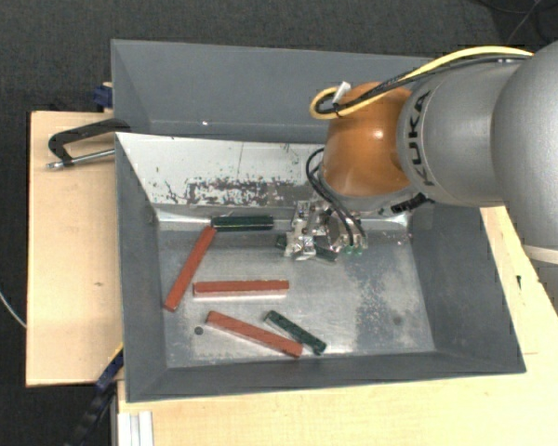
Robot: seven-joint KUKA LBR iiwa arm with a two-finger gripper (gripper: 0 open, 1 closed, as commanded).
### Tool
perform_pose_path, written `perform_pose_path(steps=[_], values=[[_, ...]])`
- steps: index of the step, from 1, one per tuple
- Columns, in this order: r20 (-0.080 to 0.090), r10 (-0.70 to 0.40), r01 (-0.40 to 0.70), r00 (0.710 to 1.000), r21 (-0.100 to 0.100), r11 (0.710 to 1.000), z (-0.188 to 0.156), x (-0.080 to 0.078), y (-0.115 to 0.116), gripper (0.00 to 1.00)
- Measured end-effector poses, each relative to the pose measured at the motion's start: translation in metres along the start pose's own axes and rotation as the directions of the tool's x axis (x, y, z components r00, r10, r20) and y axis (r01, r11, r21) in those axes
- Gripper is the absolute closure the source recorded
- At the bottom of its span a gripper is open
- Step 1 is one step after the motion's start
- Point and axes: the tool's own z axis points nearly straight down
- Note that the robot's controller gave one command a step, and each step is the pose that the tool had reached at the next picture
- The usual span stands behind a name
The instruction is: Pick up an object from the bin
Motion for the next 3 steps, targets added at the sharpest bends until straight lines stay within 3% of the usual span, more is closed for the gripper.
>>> perform_pose_path(steps=[1, 2, 3], values=[[-0.010, -0.044, 0.044, 0.999, 0.004, 0.999, -0.175, -0.001, -0.013, 1.00], [-0.018, -0.044, 0.044, 0.999, 0.003, 0.999, -0.171, 0.000, -0.012, 1.00], [-0.023, 0.041, -0.041, 0.999, 0.004, 0.999, -0.090, -0.003, 0.013, 0.00]])
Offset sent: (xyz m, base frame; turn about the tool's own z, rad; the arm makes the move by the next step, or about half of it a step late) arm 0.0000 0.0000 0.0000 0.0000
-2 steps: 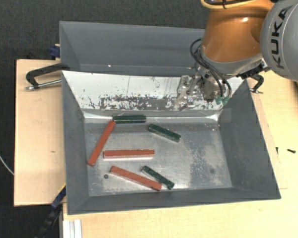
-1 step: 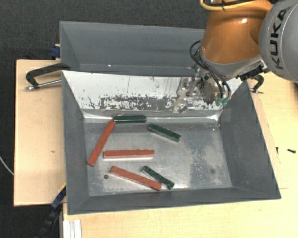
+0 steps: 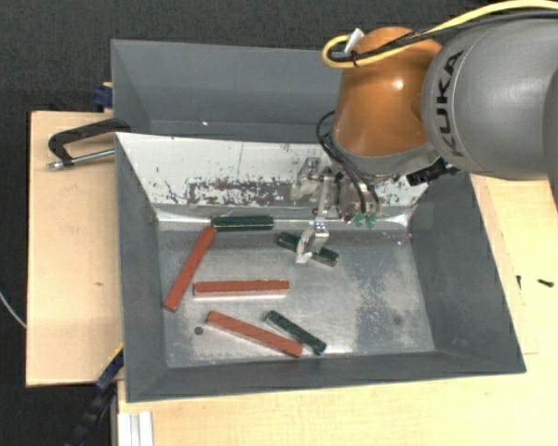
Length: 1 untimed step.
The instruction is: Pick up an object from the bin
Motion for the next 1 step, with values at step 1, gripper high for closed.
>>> perform_pose_path(steps=[1], values=[[0.002, 0.000, 0.000, 1.000, 0.000, 1.000, -0.0008, -0.0005, -0.0002, 0.00]])
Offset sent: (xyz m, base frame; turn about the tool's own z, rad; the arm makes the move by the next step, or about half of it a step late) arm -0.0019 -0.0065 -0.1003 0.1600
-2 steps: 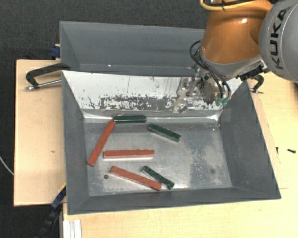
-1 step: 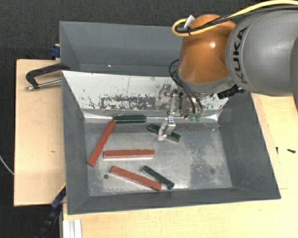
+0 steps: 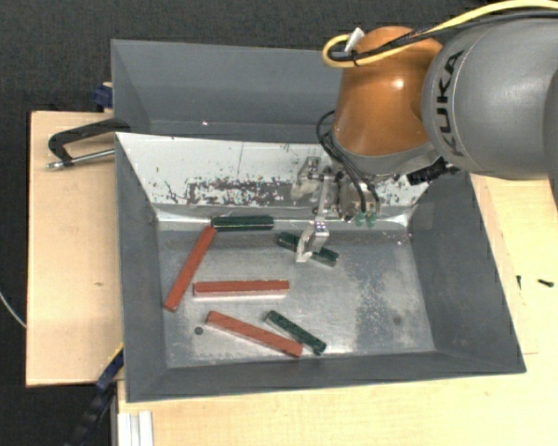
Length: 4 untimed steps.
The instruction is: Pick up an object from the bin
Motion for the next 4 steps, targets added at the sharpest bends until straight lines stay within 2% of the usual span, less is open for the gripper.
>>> perform_pose_path(steps=[1, 2, 3, 4], values=[[0.019, 0.160, -0.160, 0.987, -0.006, 0.987, 0.090, -0.005, -0.005, 1.00], [0.019, 0.160, -0.160, 0.987, -0.006, 0.987, 0.090, -0.005, -0.005, 1.00], [0.008, 0.099, -0.099, 0.995, -0.001, 0.995, -0.109, 0.023, -0.003, 1.00], [0.004, 0.098, -0.098, 0.995, 0.000, 0.995, -0.107, 0.023, -0.003, 1.00]])
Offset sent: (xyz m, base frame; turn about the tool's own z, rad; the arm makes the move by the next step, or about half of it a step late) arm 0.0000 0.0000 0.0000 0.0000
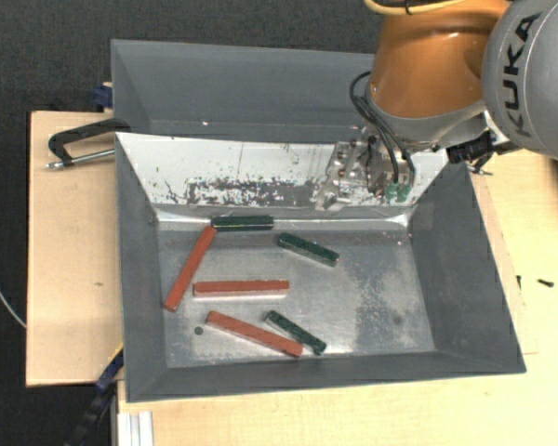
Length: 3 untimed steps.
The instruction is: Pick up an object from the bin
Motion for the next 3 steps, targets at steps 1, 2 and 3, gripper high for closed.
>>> perform_pose_path(steps=[1, 2, 3], values=[[0.001, 0.031, -0.031, 1.000, -0.001, 1.000, 0.047, 0.021, -0.001, 1.00], [-0.007, 0.045, -0.045, 0.999, 0.002, 0.999, 0.147, 0.029, 0.008, 0.00], [-0.005, 0.045, -0.045, 0.999, 0.001, 0.999, 0.146, 0.029, 0.008, 0.00]])
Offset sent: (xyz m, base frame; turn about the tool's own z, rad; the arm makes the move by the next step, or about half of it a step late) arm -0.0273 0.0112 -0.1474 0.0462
